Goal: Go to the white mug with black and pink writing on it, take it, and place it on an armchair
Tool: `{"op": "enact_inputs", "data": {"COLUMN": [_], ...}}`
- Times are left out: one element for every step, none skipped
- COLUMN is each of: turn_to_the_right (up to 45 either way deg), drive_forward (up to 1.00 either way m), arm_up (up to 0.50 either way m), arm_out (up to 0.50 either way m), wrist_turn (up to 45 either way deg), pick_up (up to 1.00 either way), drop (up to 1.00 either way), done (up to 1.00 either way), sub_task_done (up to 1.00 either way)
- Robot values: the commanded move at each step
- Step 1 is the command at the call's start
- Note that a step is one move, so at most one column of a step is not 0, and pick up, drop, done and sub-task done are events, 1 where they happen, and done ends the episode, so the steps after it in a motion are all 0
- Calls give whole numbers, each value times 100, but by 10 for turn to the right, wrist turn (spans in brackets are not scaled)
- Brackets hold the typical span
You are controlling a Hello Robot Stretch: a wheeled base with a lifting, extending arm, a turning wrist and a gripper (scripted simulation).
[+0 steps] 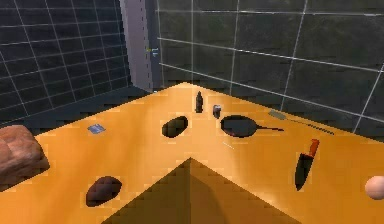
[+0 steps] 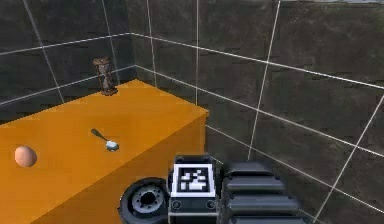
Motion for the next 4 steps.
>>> {"op": "enact_inputs", "data": {"turn_to_the_right": [-450,-450,-390,0], "drive_forward": [0,0,0,100], "arm_up": [0,0,0,0], "arm_out": [0,0,0,0], "wrist_turn": [0,0,0,0], "pick_up": [0,0,0,0], "drop": [0,0,0,0], "done": [0,0,0,0], "sub_task_done": [0,0,0,0]}}
